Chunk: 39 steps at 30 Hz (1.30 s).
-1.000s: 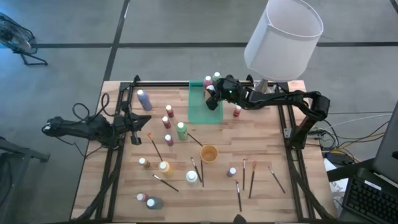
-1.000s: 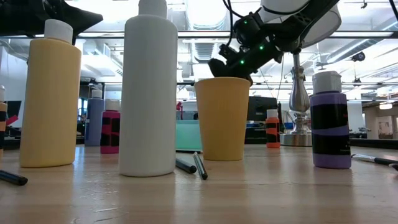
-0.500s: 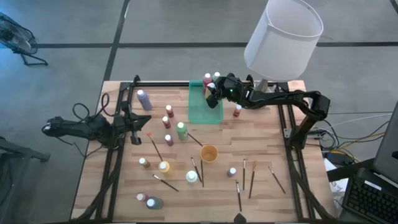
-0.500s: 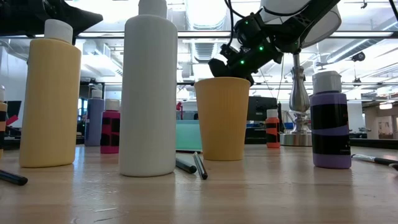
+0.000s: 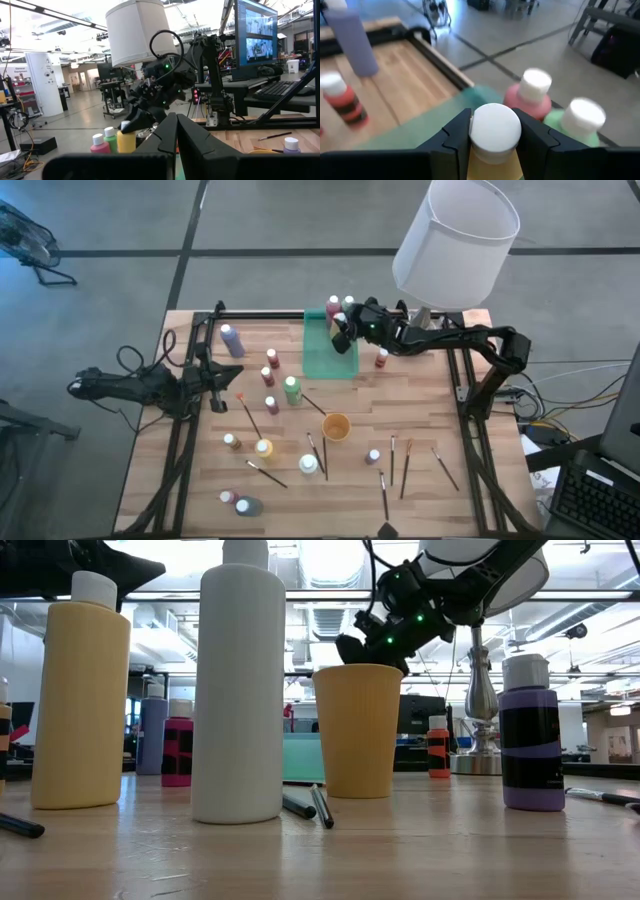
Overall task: Pick & Place Paint Supplies
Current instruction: Put the yellow paint bottle into the green bin
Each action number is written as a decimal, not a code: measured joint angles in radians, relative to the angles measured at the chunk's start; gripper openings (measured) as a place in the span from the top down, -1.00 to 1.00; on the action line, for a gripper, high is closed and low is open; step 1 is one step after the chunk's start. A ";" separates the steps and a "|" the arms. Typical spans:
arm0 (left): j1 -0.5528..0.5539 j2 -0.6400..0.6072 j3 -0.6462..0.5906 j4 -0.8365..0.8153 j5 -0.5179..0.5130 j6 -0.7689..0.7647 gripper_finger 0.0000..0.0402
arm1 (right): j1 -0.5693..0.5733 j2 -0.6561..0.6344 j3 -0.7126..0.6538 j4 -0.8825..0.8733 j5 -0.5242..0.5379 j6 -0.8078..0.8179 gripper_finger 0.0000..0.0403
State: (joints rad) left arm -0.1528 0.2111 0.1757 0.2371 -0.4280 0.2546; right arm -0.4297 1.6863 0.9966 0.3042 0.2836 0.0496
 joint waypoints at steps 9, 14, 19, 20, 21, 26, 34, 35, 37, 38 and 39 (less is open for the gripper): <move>0.000 0.000 0.000 0.000 0.000 0.000 0.92 | -0.026 0.000 -0.002 -0.091 0.008 0.002 0.42; 0.000 0.000 0.000 0.000 0.000 0.000 0.92 | -0.047 0.000 -0.003 -0.107 0.004 0.027 0.44; 0.000 0.000 0.000 0.000 0.000 0.000 0.92 | -0.069 0.000 -0.004 -0.110 -0.004 0.066 0.41; 0.000 0.000 0.000 0.000 0.000 0.000 0.92 | -0.074 0.000 -0.004 -0.110 -0.009 0.084 0.40; 0.000 0.000 0.000 0.000 0.000 0.000 0.92 | -0.080 0.000 -0.004 -0.110 -0.017 0.102 0.39; 0.000 0.000 0.000 0.000 0.000 0.000 0.92 | -0.110 0.000 -0.004 -0.111 -0.036 0.145 0.43; 0.000 0.000 0.000 0.000 0.000 0.000 0.92 | -0.123 0.000 -0.004 -0.111 -0.060 0.139 0.36; 0.000 0.000 0.000 0.000 0.000 0.000 0.92 | -0.124 0.000 -0.004 -0.112 -0.060 0.137 0.35; 0.000 0.000 0.000 0.000 0.000 0.000 0.92 | -0.124 0.000 -0.004 -0.113 -0.059 0.137 0.36; 0.000 0.000 0.000 0.000 0.000 0.000 0.92 | -0.124 0.000 -0.004 -0.114 -0.059 0.138 0.36; 0.000 0.000 0.000 0.000 0.000 0.000 0.92 | -0.124 0.000 -0.004 -0.114 -0.059 0.138 0.37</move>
State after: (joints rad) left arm -0.1528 0.2109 0.1757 0.2375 -0.4282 0.2546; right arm -0.5533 1.6863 0.9928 0.1906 0.2245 0.1871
